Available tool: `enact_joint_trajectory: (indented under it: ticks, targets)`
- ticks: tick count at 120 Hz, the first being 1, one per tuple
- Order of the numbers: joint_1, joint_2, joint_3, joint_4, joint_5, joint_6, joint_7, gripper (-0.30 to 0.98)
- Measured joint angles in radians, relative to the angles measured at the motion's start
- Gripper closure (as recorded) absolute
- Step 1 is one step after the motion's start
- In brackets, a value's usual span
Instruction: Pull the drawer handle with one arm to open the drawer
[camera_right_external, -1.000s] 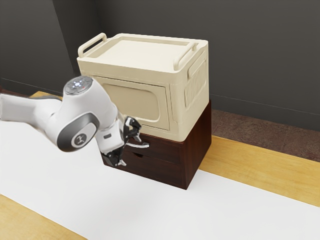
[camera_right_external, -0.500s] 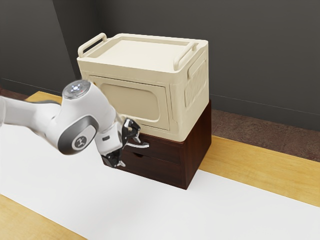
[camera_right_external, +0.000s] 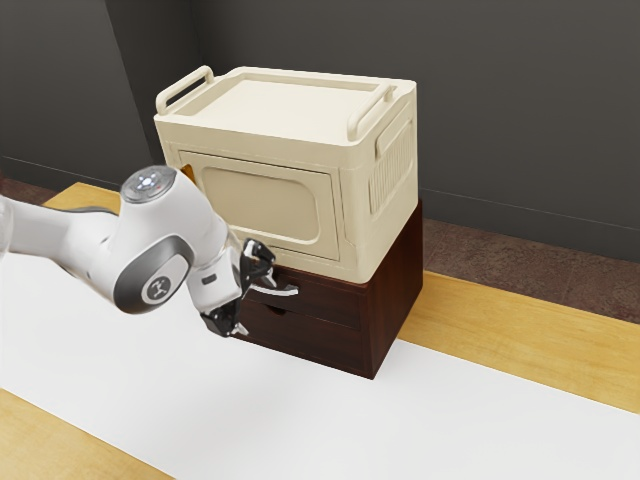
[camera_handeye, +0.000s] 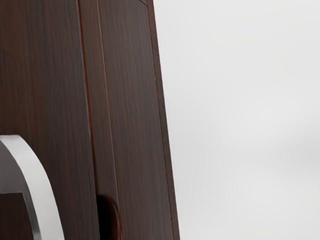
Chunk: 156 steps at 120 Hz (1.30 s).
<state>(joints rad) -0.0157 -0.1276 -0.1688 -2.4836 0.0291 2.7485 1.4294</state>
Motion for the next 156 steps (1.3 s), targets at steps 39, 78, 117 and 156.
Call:
enact_joint_trajectory:
  ticks: [39, 78, 117, 156]
  targets:
    - [0.004, 0.001, 0.002, 0.000, -0.009, 0.003, -0.015, 0.20]
    - [0.004, -0.005, 0.002, -0.005, -0.012, 0.003, -0.026, 0.48]
    - [0.006, -0.018, 0.003, 0.007, -0.029, -0.041, -0.051, 0.65]
    - [-0.003, -0.063, 0.003, -0.011, -0.058, -0.102, -0.068, 0.67]
